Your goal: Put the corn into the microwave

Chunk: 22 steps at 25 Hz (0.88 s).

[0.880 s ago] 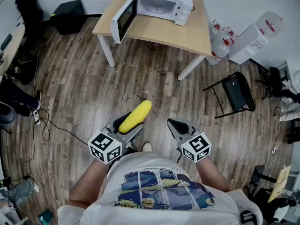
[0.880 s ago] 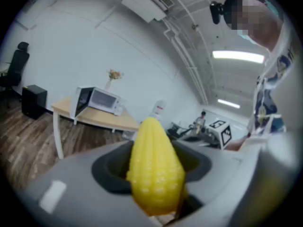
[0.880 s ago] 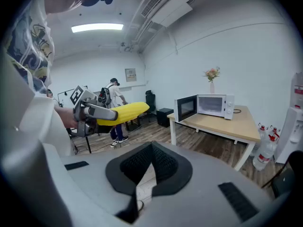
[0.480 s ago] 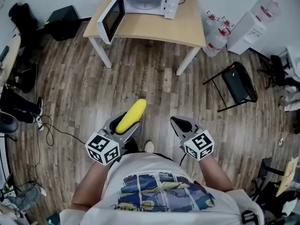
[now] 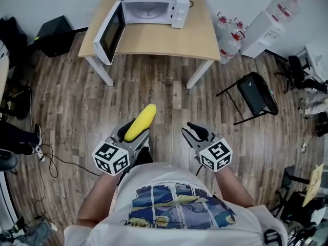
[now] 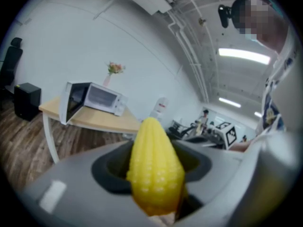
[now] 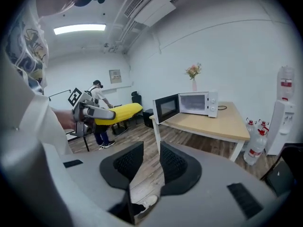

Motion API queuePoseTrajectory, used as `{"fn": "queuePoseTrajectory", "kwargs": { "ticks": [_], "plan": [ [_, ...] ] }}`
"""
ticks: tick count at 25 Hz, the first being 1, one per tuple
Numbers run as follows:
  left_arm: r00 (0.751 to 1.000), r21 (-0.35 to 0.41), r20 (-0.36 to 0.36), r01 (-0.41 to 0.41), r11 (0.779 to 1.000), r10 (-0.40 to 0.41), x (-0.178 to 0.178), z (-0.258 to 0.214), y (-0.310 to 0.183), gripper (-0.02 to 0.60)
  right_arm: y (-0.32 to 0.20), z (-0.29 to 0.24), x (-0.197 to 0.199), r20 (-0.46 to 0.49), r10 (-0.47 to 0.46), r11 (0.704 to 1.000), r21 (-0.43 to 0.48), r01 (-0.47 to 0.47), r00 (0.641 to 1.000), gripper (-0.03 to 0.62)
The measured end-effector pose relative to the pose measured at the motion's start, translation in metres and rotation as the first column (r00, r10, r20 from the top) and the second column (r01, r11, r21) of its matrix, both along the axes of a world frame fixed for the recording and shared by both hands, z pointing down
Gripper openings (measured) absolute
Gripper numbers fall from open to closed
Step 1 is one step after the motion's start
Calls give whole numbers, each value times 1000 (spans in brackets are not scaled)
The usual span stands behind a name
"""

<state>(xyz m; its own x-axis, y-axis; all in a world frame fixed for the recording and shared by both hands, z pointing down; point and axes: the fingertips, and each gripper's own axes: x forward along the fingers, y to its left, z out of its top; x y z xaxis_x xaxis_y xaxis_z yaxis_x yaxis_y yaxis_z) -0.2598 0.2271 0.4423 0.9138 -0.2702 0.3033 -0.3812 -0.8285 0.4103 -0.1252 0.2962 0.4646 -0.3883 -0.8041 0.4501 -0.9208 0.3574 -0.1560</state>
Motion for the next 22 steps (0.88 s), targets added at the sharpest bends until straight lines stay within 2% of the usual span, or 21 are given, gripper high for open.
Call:
{"fn": "queuePoseTrajectory", "kwargs": {
  "ticks": [7, 12, 18, 22],
  "plan": [
    [996, 10, -17, -82, 997, 83, 28, -2, -110, 252, -93, -28, 15, -44, 90, 996, 32, -89, 995, 72],
    [994, 9, -9, -112, 994, 112, 49, 8, -165, 252, -131, -37, 25, -47, 155, 987, 52, -152, 987, 41],
    [995, 13, -8, -99, 995, 100, 85, 14, -211, 252, -160, -31, 58, -42, 161, 987, 28, -160, 986, 40],
    [999, 23, 17, -46, 999, 45, 111, 22, -250, 252, -189, -23, 91, -26, 125, 992, 27, -124, 992, 40]
  ]
}}
